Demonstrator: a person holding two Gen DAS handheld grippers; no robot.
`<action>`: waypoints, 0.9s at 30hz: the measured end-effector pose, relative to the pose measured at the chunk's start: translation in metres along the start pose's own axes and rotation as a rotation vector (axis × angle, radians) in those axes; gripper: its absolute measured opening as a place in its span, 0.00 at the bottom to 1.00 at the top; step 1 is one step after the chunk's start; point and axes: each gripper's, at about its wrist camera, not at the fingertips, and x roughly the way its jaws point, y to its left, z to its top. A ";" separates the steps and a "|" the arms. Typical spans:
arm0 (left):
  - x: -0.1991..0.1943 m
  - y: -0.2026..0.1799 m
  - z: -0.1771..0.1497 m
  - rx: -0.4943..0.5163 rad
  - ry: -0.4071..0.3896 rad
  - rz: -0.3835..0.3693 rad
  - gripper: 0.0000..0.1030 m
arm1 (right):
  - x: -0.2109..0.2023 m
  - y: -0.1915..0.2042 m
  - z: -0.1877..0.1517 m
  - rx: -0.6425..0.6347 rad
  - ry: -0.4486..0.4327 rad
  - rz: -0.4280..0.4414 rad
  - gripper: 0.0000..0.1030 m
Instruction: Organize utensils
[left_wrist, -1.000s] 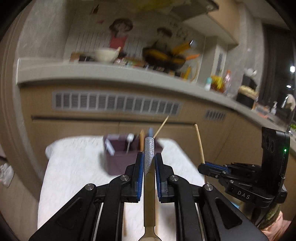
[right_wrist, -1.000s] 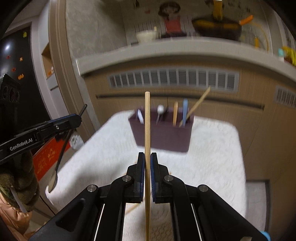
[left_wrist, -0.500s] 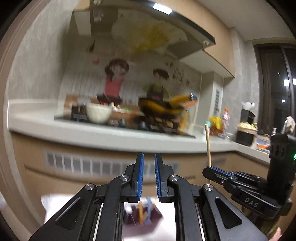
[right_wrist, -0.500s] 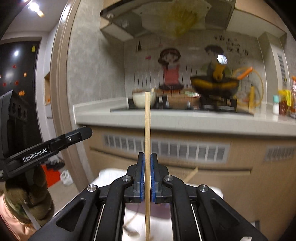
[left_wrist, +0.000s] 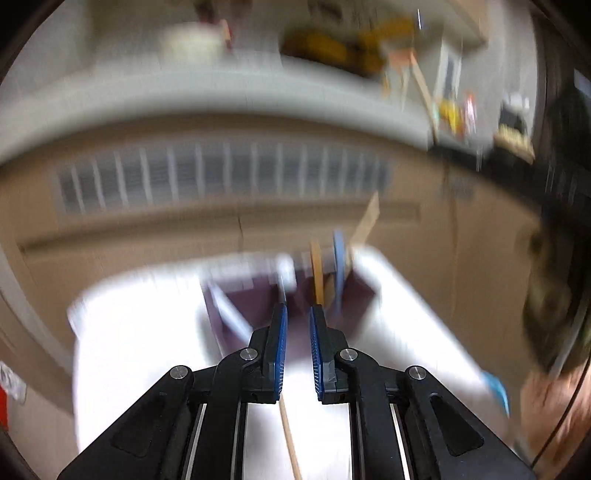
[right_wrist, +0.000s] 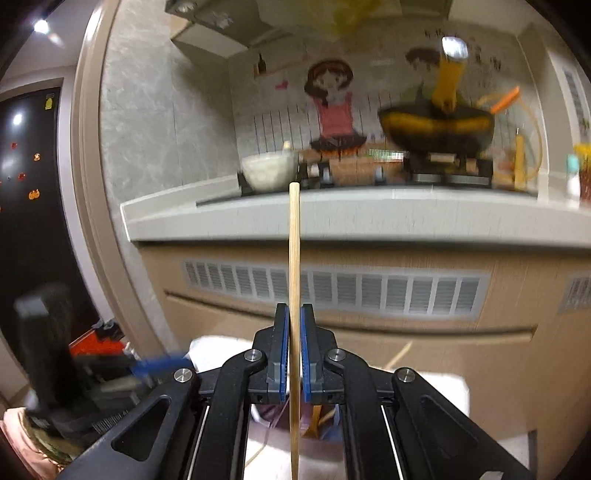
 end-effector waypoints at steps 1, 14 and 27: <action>0.010 -0.003 -0.014 0.010 0.066 -0.011 0.13 | 0.001 0.000 -0.005 0.001 0.011 0.002 0.06; 0.099 -0.001 -0.079 -0.047 0.466 0.090 0.13 | -0.019 0.000 -0.062 0.032 0.118 0.007 0.06; 0.047 -0.042 -0.069 -0.041 0.227 0.095 0.05 | -0.047 0.006 -0.069 0.023 0.101 0.005 0.06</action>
